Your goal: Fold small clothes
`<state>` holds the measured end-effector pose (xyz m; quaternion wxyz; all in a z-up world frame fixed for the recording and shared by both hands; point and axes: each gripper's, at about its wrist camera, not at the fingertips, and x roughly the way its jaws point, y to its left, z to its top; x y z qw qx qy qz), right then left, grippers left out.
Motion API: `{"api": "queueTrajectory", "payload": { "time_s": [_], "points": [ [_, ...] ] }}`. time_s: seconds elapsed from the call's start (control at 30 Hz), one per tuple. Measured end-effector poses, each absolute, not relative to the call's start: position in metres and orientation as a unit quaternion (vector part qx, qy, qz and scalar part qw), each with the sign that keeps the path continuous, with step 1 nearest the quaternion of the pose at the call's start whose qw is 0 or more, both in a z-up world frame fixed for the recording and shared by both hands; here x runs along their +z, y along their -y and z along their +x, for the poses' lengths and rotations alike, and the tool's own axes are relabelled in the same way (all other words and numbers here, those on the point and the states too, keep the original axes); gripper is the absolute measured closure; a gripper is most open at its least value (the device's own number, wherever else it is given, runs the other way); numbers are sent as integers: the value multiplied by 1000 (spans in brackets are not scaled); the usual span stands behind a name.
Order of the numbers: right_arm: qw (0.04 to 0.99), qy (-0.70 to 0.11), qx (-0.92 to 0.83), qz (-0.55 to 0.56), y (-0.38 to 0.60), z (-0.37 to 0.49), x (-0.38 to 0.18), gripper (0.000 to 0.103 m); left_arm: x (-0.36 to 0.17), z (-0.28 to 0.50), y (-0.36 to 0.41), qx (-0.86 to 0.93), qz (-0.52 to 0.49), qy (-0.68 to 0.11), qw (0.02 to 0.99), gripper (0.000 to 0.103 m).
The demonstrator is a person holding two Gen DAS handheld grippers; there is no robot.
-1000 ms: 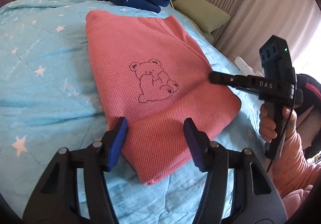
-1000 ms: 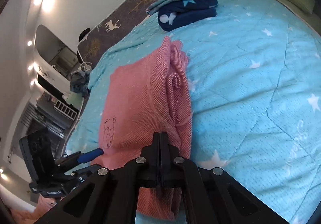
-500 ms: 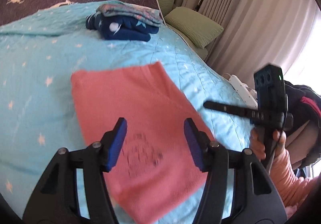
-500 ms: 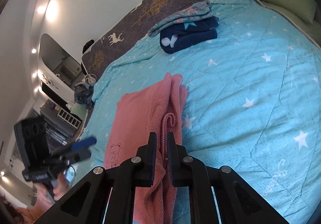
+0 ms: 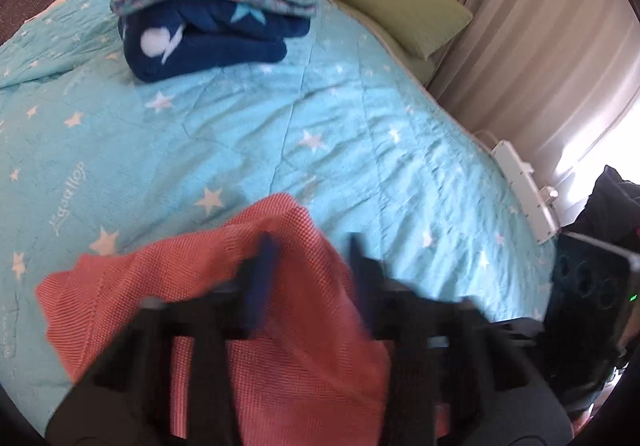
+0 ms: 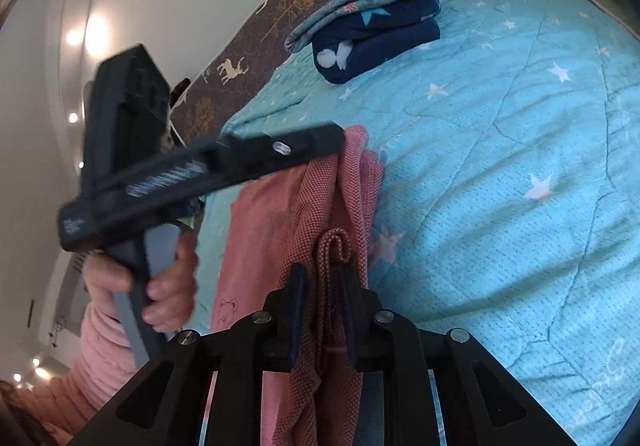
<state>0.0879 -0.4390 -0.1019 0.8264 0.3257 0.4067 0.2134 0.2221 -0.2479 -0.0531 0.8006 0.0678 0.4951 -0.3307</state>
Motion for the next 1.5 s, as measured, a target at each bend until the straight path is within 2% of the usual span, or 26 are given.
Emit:
{"api": "queueTrajectory", "payload": {
  "time_s": [0.1,0.27,0.37,0.6,0.67,0.7,0.87,1.0,1.07,1.1,1.13,1.2,1.23,1.3,1.4,1.5],
  "points": [
    [829,-378,217,351,449,80,-99,101,-57,227,231,-322,41,-494,807,96],
    [823,-355,208,392,473,65,-97,100,-40,228,208,-330,3,-476,815,96],
    [820,-375,211,378,469,69,-97,95,-31,220,209,-329,28,-461,823,96],
    [806,-417,224,355,443,90,-106,75,-24,216,198,-327,18,-453,829,96],
    [807,-417,222,354,440,96,-107,80,-20,218,193,-330,5,-452,829,96],
    [815,-408,213,353,441,96,-105,101,-19,218,192,-329,4,-450,830,96],
    [849,-340,175,363,466,74,-86,101,-15,219,191,-330,5,-444,833,96],
    [836,-367,184,364,471,75,-92,97,-15,218,191,-333,0,-443,833,96],
    [824,-379,198,371,468,79,-97,92,-14,217,191,-333,0,-441,833,96],
    [815,-389,208,375,465,83,-100,84,-13,216,191,-334,1,-441,833,96],
    [804,-400,219,381,461,88,-103,71,-12,216,191,-334,2,-439,834,96],
    [781,-417,242,397,453,98,-111,59,-10,215,190,-334,4,-438,835,96],
    [770,-426,250,404,450,102,-114,55,-10,214,190,-334,3,-438,835,96],
    [746,-436,261,429,446,118,-121,54,-11,215,190,-333,4,-439,835,96],
    [721,-424,251,488,454,134,-129,55,-13,216,190,-331,-1,-443,833,96],
    [716,-408,245,512,462,137,-131,99,-14,216,190,-332,-3,-444,832,96]
  ]
}}
